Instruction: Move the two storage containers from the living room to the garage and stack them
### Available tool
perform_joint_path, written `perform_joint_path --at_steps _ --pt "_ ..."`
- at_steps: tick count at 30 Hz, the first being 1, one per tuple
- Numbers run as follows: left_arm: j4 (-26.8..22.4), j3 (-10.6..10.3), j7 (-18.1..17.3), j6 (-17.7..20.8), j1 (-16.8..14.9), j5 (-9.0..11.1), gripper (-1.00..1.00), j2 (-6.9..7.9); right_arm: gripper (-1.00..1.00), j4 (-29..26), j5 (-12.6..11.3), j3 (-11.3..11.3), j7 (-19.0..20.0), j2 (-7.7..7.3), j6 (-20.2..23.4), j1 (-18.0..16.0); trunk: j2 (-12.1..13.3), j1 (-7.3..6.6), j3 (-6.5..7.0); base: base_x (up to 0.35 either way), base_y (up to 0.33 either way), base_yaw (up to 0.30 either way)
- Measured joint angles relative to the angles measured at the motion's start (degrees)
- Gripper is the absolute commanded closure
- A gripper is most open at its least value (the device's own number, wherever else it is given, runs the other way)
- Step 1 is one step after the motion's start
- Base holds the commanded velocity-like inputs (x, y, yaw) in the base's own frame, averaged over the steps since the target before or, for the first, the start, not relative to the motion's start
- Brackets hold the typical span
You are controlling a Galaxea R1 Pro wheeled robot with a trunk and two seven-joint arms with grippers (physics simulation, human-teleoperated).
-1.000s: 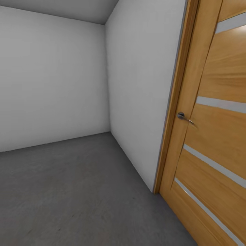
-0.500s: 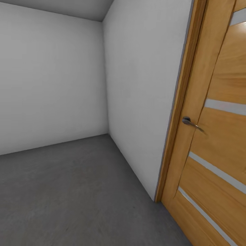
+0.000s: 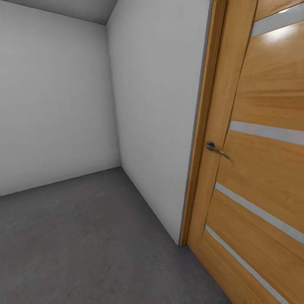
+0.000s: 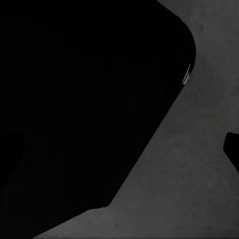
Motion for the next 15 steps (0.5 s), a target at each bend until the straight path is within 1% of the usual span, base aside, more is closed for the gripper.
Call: perform_joint_path --at_steps 15 --pt "0.00 -0.03 0.00 -0.04 0.00 0.00 -1.00 0.00 -1.00 0.00 0.00 0.00 0.00 0.01 0.09 0.00 0.00 0.00 0.00 0.000 0.000 -0.242"
